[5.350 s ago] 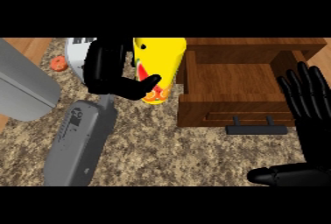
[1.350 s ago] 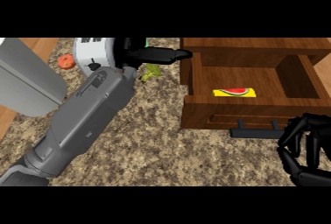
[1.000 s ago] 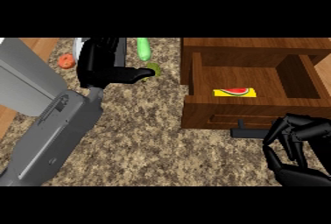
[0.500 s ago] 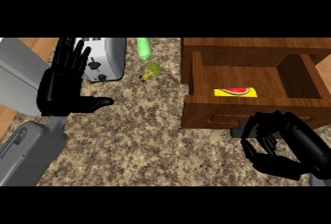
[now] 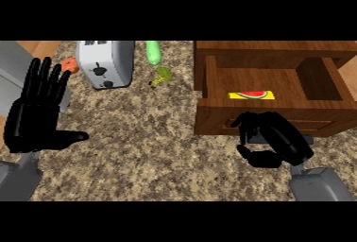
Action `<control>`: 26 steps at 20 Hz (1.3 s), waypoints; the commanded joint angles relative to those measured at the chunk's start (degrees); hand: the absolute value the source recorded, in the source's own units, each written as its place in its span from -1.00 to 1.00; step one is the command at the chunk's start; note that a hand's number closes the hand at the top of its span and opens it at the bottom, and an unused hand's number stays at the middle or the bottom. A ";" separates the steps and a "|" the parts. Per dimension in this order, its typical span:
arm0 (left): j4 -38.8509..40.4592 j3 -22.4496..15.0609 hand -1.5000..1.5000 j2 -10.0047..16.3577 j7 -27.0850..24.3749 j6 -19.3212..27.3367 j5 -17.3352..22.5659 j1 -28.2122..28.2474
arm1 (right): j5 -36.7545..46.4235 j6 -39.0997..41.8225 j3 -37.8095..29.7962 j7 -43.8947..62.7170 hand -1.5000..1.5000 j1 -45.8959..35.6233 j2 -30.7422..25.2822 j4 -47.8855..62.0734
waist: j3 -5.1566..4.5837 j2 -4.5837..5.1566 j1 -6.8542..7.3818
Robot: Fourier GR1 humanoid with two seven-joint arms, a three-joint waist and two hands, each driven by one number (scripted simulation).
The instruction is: Pick up the cup, place it into the drawer and close the drawer
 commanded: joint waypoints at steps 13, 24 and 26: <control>-1.05 7.98 -1.00 -1.64 -2.27 -12.82 -1.59 11.92 | 9.10 -11.55 -5.62 -13.36 -1.00 -21.85 5.69 46.91 | 0.05 0.30 0.47; -0.12 10.93 -1.00 -1.48 1.26 -15.05 -1.65 8.18 | 7.64 -11.35 -13.64 -20.63 -1.00 -39.87 2.91 72.06 | 0.14 1.07 2.22; 1.65 9.06 -1.00 -3.47 -2.52 -17.14 -4.23 11.19 | 7.68 -9.32 -14.09 -22.83 -1.00 -40.76 -0.74 73.50 | 0.13 1.33 2.59</control>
